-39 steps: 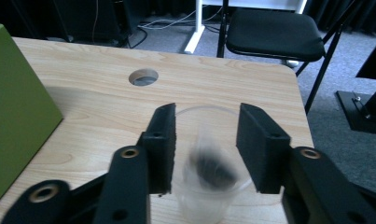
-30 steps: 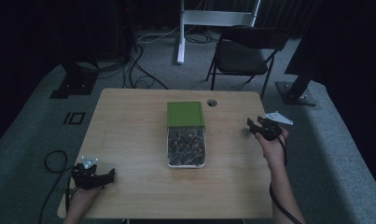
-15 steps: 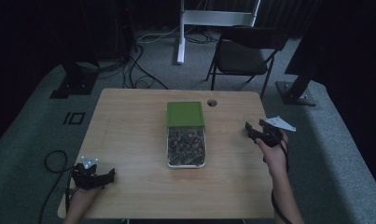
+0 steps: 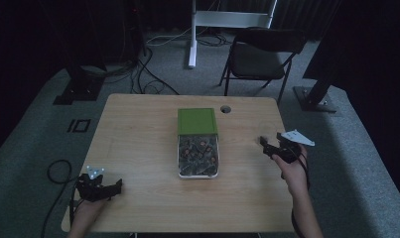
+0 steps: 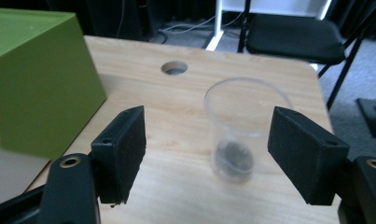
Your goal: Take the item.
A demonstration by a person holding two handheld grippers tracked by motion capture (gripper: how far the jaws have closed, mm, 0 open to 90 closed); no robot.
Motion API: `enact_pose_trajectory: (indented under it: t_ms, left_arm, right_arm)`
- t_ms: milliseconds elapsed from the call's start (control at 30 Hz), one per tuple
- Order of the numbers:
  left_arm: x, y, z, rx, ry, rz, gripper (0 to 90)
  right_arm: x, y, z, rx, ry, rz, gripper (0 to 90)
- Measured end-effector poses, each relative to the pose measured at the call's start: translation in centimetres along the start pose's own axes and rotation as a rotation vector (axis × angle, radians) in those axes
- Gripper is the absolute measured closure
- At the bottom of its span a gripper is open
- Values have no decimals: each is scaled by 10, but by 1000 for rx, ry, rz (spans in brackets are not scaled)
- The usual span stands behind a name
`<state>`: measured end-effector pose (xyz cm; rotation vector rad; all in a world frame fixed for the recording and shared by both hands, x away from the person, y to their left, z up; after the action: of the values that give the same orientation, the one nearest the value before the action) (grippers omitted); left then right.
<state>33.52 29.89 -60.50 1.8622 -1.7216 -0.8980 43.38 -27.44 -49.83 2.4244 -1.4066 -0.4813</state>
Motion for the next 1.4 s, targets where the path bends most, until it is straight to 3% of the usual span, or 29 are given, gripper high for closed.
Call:
enact_pose_trajectory:
  t_ms: [733,1400]
  left_arm:
    - [0,0,0,0,0,0,17]
    - [0,0,0,0,1,0,17]
  right_arm:
    - [1,17,35,-12,-48,10,209]
    - [1,19,78,-90,-76,1,196]
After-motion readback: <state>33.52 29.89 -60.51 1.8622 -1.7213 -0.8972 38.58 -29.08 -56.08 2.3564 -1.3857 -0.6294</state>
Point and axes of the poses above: each handheld gripper's, and its own axes: y roughly backward along the jaws, z roughly out of its underside, x roughly to its right, the point moved 8 cm from there along -y, roughly forward along the jaws, and after that the axes turned 12 degrees about -z, right-handed, at the moved point
